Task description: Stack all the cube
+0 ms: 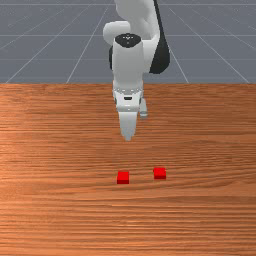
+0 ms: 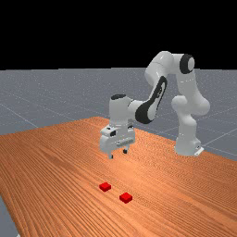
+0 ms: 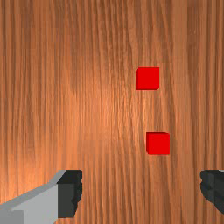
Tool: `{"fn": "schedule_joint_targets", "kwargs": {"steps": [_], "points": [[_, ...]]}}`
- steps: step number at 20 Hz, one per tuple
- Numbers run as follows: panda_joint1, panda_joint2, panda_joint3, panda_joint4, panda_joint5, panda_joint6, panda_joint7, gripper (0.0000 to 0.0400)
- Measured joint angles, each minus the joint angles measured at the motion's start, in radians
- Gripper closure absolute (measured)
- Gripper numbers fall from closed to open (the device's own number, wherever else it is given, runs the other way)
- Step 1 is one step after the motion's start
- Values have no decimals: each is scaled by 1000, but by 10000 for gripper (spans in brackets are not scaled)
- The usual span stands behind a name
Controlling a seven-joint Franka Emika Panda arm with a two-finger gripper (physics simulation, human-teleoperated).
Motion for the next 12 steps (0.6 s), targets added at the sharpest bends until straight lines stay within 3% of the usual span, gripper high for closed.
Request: {"fn": "schedule_joint_targets", "kwargs": {"steps": [1, 2, 3, 5, 6, 7, 8, 10, 12], "points": [[0, 0, 0, 0, 0, 0, 0, 157], [0, 0, 0, 0, 0, 0, 0, 252], [0, 0, 0, 0, 0, 0, 0, 310], [0, 0, 0, 0, 0, 0, 0, 367], [0, 32, 0, 17, 0, 17, 0, 223], [-6, 58, 7, 2, 12, 72, -12, 135], [-6, 84, 6, 0, 10, 94, -10, 82], [-1, 130, 1, 15, 1, 105, -1, 30], [-1, 167, 1, 22, 1, 128, -2, 11]]}}
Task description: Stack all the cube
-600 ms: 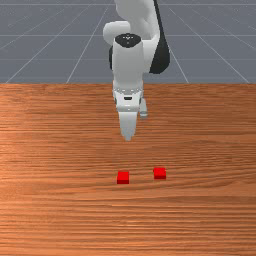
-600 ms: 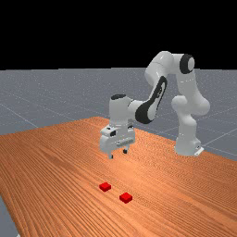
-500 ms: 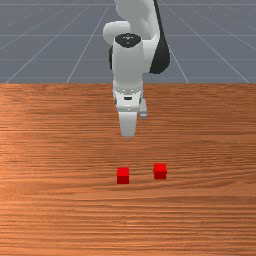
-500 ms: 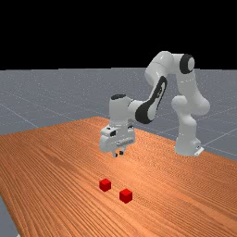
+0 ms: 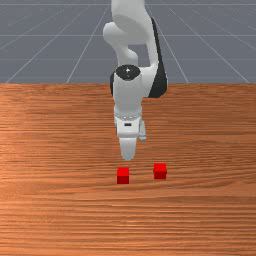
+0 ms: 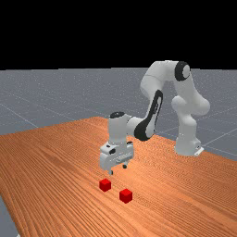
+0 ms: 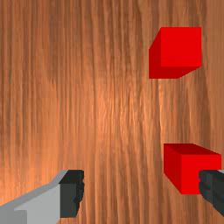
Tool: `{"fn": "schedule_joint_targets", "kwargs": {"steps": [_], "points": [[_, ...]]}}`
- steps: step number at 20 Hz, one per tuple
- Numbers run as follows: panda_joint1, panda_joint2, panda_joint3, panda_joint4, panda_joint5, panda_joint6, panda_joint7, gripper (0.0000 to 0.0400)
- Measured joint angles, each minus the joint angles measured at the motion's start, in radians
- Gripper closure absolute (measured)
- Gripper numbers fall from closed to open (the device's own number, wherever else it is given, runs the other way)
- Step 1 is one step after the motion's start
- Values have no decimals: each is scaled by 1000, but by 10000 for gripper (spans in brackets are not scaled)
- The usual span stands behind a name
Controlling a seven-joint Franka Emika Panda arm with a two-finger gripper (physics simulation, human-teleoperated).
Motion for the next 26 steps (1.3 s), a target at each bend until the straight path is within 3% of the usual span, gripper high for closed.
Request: {"fn": "schedule_joint_targets", "kwargs": {"steps": [1, 9, 12, 16, 20, 21, 26], "points": [[4, 9, -4, -11, 4, 38, 19, 7], [123, 28, 8, 12, -7, 26, 174, 0], [121, 75, 18, 62, -6, -12, 153, 0], [118, 199, 17, 128, -7, 43, 152, 1], [75, 194, 19, 117, -6, 47, 96, 4], [71, 199, 17, 119, -7, 65, 96, 28], [59, 192, 33, 91, 7, 117, 87, 3]]}}
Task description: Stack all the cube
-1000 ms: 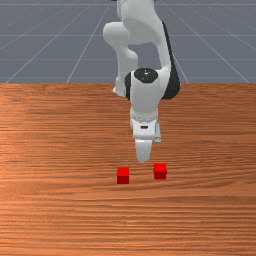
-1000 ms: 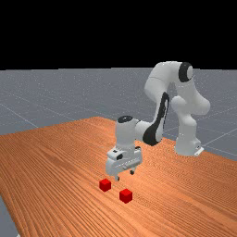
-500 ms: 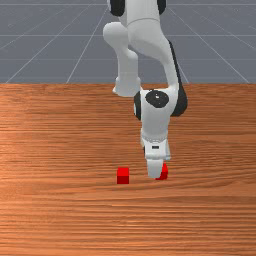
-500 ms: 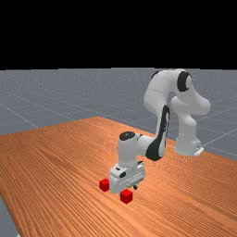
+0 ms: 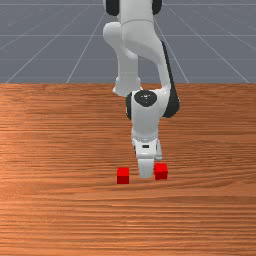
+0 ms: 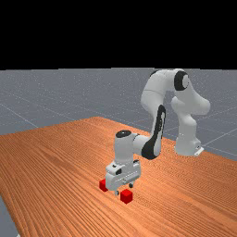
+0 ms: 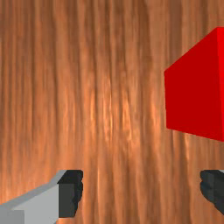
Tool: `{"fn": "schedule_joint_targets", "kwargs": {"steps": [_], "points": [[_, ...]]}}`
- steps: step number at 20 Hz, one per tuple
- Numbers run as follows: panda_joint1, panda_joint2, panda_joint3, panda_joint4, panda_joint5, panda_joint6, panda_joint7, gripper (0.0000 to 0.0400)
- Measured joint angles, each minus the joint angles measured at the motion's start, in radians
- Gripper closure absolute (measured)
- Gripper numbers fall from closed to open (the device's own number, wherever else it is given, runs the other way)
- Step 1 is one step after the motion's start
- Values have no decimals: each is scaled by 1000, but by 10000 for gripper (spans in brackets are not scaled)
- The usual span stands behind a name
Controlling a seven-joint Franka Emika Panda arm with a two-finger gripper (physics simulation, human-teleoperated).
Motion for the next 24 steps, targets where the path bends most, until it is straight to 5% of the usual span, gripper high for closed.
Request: {"fn": "schedule_joint_targets", "kwargs": {"steps": [24], "points": [[87, 22, -24, 44, -15, -19, 108, 0]]}}
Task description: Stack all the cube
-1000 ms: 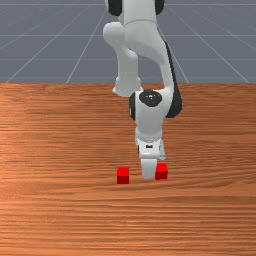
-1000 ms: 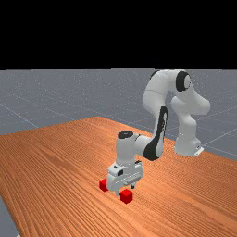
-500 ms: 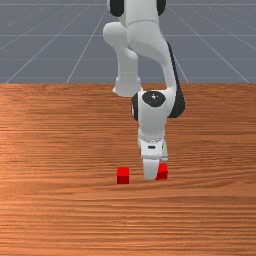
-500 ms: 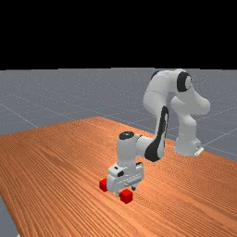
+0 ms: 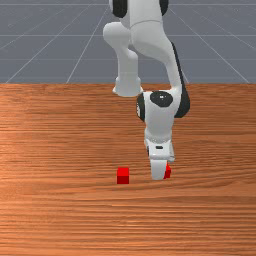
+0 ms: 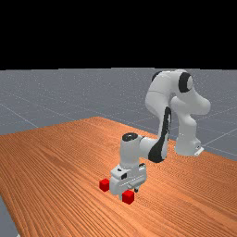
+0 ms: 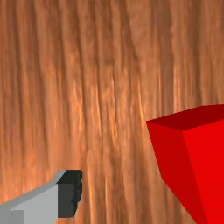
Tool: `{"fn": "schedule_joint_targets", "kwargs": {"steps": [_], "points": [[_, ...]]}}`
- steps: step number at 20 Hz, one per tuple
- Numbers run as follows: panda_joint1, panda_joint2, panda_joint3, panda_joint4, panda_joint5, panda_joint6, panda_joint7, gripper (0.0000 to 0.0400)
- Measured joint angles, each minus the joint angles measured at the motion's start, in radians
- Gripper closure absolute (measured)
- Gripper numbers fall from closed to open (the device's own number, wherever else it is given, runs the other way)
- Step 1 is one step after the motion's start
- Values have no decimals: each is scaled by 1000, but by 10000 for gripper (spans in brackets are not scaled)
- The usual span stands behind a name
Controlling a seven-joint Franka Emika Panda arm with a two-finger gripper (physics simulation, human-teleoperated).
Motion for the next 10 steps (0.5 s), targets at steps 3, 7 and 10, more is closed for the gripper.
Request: {"fn": "schedule_joint_targets", "kwargs": {"steps": [3, 7, 10], "points": [[-5, -18, 5, -16, 4, 5, -5, 0], [3, -23, 6, -2, 5, -25, 6, 0], [9, -18, 8, 11, 6, -44, 11, 0]]}}
